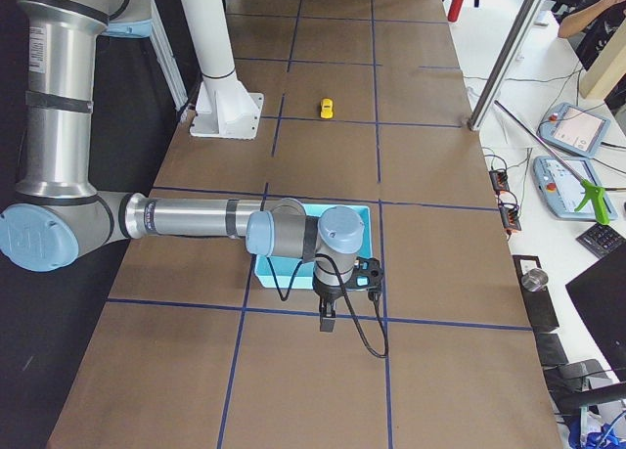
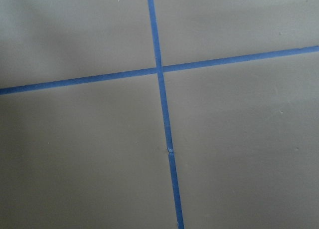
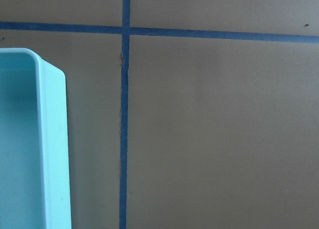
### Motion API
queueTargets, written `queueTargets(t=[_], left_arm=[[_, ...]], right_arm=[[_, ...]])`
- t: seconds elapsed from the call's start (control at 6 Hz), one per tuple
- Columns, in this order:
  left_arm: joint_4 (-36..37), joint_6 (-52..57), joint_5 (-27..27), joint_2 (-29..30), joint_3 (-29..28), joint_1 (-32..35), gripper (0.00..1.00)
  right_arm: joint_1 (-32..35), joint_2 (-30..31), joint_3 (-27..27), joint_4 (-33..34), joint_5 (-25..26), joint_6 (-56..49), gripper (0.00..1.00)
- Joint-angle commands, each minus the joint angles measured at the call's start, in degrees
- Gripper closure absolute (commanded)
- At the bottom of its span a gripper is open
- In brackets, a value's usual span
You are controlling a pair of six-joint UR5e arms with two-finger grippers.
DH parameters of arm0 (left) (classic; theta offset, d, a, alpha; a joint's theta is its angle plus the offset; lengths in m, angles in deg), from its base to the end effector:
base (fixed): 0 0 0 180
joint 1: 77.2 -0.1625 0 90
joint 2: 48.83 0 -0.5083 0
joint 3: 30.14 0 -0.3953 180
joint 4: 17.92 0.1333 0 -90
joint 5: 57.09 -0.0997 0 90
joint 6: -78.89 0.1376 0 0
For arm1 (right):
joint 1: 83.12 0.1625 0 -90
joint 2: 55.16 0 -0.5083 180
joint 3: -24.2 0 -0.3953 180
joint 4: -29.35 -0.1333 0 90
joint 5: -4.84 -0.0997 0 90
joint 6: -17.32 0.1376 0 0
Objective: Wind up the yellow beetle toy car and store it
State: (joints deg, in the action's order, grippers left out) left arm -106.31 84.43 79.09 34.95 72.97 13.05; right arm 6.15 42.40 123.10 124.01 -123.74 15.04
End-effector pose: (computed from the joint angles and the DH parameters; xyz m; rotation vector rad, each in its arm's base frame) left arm -0.0360 -0.4453 0.7061 0.1278 0.8005 0.1244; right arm 0.0421 -0.4222 0.7703 -0.0466 -0.6739 -0.0310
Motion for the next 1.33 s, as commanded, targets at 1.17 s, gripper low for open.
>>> queueTargets(t=[1.17], left_arm=[[29.3,0.0,-10.6,28.8,19.6,-31.2,0.00]], right_arm=[[0.0,0.0,-0.5,0.0,0.0,0.1,0.00]])
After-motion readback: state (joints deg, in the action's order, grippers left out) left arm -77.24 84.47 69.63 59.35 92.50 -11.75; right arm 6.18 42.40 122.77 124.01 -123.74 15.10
